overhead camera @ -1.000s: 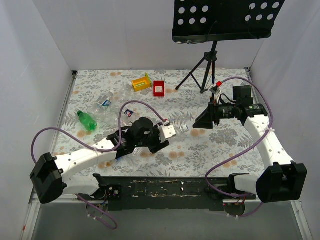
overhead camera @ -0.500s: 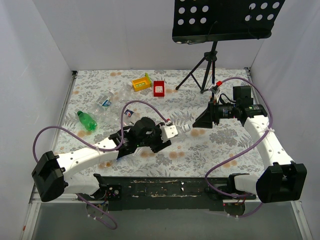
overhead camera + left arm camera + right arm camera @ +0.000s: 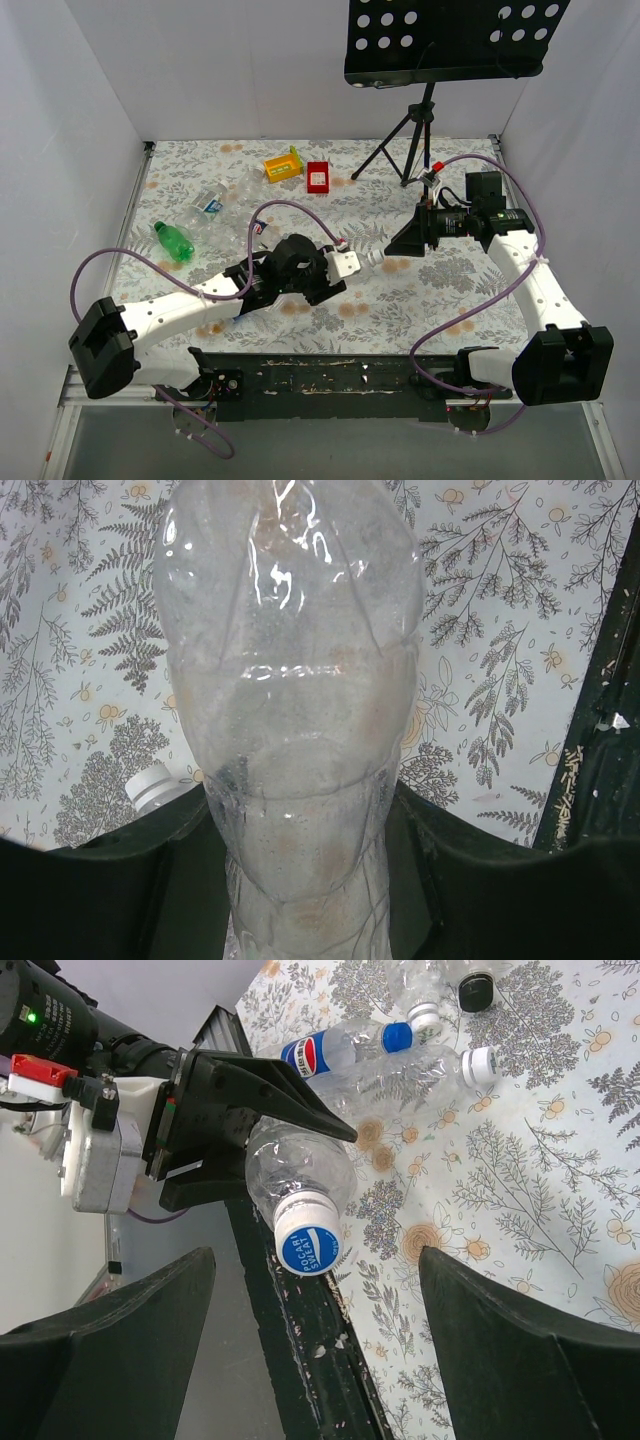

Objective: Unscrew the bottle caps
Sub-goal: Unscrew the bottle cap from the plastic bottle.

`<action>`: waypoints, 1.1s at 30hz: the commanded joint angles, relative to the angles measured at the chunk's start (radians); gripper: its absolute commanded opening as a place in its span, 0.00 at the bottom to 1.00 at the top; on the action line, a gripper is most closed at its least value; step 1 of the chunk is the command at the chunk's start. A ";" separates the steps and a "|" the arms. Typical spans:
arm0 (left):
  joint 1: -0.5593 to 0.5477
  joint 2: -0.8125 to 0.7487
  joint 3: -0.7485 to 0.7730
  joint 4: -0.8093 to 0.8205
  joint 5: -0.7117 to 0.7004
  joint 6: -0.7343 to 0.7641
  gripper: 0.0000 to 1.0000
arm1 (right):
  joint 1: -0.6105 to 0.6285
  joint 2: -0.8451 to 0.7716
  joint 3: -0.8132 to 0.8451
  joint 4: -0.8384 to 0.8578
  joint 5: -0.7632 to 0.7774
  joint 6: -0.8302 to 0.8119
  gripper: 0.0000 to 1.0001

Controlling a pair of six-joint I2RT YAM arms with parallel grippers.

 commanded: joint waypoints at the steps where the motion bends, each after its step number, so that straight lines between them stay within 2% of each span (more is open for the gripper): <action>1: -0.008 0.006 0.048 0.030 -0.011 0.013 0.03 | 0.006 0.010 0.010 0.015 -0.023 0.006 0.91; 9: -0.018 0.020 0.062 0.030 -0.022 0.010 0.03 | 0.053 0.039 0.022 0.011 0.016 0.007 0.91; 13: -0.021 0.026 0.065 0.032 -0.030 0.007 0.03 | 0.081 0.044 0.015 0.011 0.019 0.006 0.87; 17: -0.021 0.031 0.066 0.032 -0.040 0.005 0.03 | 0.096 0.050 0.016 -0.002 0.024 0.000 0.70; 23: -0.022 0.026 0.066 0.032 -0.040 0.004 0.03 | 0.112 0.062 0.035 -0.041 0.024 -0.045 0.30; 25: -0.022 0.021 0.062 0.033 -0.037 0.002 0.03 | 0.115 0.062 0.047 -0.058 0.023 -0.080 0.20; 29: -0.022 -0.034 0.022 0.053 0.016 0.004 0.03 | 0.116 0.056 0.071 -0.132 -0.011 -0.270 0.09; 33: -0.012 -0.090 -0.027 0.055 0.122 0.001 0.04 | 0.124 0.053 0.110 -0.279 -0.046 -0.602 0.06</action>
